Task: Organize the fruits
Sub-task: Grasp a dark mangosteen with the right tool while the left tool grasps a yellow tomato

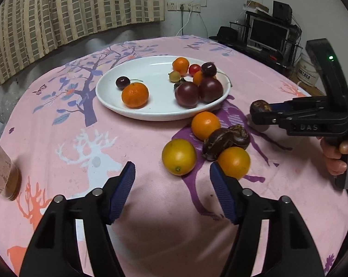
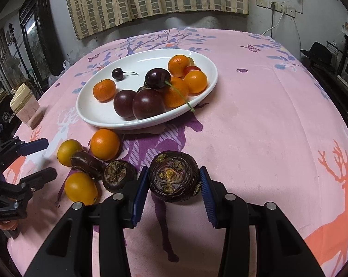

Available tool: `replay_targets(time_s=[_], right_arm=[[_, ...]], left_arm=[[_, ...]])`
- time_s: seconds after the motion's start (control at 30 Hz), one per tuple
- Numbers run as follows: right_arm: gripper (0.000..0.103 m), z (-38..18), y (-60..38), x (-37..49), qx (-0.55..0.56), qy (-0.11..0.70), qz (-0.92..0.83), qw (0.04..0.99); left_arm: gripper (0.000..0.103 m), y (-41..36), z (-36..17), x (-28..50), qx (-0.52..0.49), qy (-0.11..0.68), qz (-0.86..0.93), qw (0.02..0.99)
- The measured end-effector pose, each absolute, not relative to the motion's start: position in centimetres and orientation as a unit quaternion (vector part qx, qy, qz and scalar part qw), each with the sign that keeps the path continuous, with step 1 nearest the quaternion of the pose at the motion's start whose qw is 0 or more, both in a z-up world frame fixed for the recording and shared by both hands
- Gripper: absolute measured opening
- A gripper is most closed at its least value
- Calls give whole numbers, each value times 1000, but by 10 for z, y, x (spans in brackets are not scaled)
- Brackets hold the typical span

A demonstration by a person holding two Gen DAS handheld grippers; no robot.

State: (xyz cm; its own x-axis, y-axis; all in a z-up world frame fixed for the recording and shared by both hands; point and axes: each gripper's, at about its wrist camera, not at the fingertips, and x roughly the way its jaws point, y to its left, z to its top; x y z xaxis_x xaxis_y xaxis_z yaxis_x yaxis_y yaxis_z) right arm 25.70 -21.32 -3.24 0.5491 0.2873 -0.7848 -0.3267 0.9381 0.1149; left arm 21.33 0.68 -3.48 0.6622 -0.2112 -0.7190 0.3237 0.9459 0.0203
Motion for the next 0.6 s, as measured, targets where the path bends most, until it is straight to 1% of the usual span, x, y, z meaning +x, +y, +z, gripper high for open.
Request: replay_targets(time_s=[0.2, 0.33, 0.47, 0.6], right_arm=[[44, -33, -216, 257, -17, 443, 171, 880], [44, -33, -216, 257, -16, 444, 171, 880], [44, -33, -216, 257, -17, 444, 172, 879], [44, -33, -216, 256, -17, 445, 175, 878]], left_arm=[[63, -1, -43, 231, 78, 397, -154, 902], [53, -9, -52, 242, 90, 410, -151, 895], [37, -7, -56, 246, 78, 423, -159, 889], [37, -2, -55, 241, 66, 425, -163, 888]])
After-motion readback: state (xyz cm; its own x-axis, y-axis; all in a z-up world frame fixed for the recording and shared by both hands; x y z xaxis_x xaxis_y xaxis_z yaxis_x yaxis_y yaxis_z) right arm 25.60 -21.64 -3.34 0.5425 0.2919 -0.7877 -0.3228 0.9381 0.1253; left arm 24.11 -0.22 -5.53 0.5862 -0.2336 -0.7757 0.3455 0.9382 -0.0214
